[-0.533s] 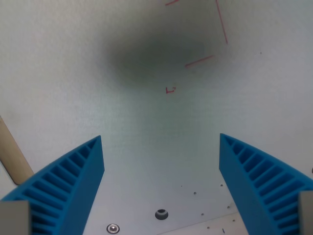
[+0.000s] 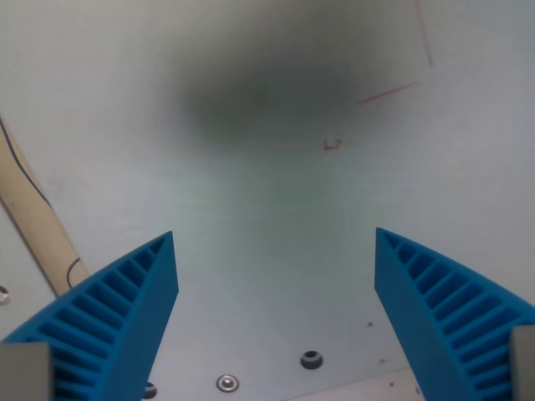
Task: Move in gripper negative y
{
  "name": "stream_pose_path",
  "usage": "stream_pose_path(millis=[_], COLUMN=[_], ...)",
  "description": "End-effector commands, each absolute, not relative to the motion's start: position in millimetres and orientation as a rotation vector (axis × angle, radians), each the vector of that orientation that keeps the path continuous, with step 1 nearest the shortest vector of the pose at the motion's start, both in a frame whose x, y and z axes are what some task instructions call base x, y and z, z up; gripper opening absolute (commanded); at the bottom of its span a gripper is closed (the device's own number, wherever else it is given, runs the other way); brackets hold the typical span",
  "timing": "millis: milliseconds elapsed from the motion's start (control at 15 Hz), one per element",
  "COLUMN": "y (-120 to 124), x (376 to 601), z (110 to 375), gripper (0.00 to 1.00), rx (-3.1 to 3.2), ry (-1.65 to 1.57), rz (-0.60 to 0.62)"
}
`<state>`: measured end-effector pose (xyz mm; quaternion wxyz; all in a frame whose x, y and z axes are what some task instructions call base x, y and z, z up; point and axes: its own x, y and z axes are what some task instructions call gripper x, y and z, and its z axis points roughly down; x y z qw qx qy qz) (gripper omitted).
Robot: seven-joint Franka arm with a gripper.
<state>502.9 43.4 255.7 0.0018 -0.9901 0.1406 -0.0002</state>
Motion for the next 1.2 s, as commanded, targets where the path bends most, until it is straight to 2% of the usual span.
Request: stream_pose_path(millis=[67,1200], y=[56,137], x=[515,540], z=[256,256], gripper=[1.00,1.00], rx=[-3.112,-3.112], ry=[0.461,0.461], rz=[0.011,0.011])
